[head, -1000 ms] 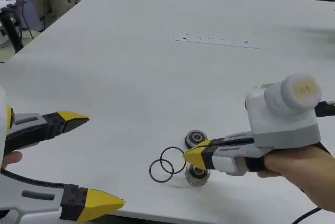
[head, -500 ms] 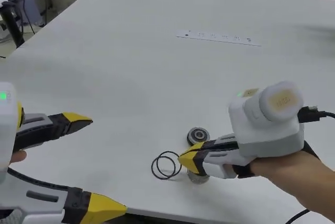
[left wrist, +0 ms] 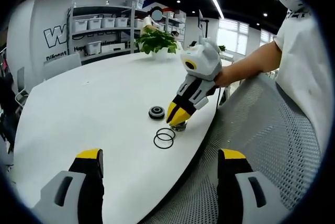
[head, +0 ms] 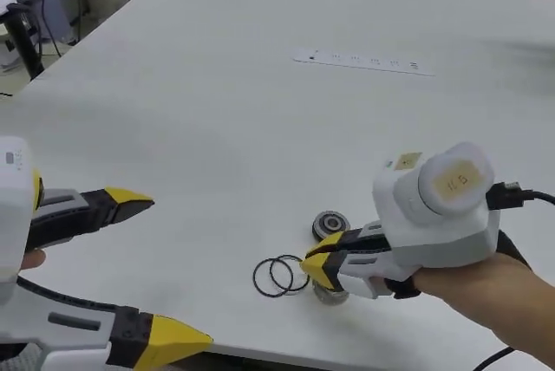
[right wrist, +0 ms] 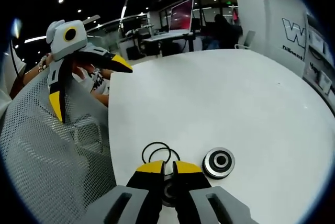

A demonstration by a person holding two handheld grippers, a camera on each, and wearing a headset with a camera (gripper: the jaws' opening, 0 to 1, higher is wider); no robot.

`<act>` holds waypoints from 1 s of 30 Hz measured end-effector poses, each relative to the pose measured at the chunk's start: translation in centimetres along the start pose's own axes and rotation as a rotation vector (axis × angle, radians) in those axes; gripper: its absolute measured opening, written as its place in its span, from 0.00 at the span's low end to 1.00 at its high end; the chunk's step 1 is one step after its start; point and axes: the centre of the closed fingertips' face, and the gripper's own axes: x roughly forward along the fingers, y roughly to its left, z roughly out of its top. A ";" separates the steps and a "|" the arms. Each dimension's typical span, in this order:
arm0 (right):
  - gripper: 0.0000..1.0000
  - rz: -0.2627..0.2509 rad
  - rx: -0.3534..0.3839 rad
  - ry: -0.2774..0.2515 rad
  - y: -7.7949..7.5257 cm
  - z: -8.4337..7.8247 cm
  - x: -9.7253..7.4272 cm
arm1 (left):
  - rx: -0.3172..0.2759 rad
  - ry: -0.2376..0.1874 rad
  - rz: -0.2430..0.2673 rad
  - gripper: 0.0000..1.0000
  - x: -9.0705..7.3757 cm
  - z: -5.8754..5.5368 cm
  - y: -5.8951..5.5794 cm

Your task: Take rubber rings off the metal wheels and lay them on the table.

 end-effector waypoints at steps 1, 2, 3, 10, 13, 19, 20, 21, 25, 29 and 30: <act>0.03 -0.002 0.000 0.000 -0.1 0.0 0.0 | 0.001 0.003 -0.004 0.88 0.0 0.0 -0.1; 0.04 -0.009 -0.002 -0.002 -0.2 0.0 -0.1 | 0.002 0.006 -0.007 0.88 0.0 -0.1 -0.2; 0.04 -0.011 -0.003 -0.003 -0.3 0.1 -0.1 | 0.004 0.010 -0.009 0.88 0.1 -0.1 -0.2; 0.06 -0.004 0.038 -0.018 -0.5 0.5 -0.4 | 0.004 0.022 -0.001 0.87 0.0 -0.4 0.0; 0.09 -0.007 0.034 -0.023 -0.6 0.8 -0.5 | 0.013 0.024 -0.001 0.88 0.0 -0.4 0.0; 0.15 -0.018 0.069 -0.054 -1.2 2.0 -1.4 | 0.036 -0.003 -0.017 0.89 0.0 0.2 -0.2; 0.16 -0.029 0.069 -0.067 -1.5 2.4 -1.6 | 0.050 -0.022 -0.027 0.89 0.0 0.6 -0.4; 0.16 -0.039 0.070 -0.082 -1.7 2.8 -2.0 | 0.070 -0.032 -0.044 0.89 -0.1 0.9 -0.7; 0.17 -0.076 0.080 -0.122 -3.0 4.2 -3.2 | 0.131 -0.032 -0.065 0.90 -0.2 1.5 -0.8; 0.18 -0.095 0.108 -0.158 -4.2 5.1 -4.6 | 0.114 -0.102 -0.069 0.95 -0.5 4.0 -0.2; 0.18 -0.104 0.106 -0.164 -4.5 5.3 -4.9 | 0.130 -0.111 -0.066 0.94 -0.7 4.6 0.0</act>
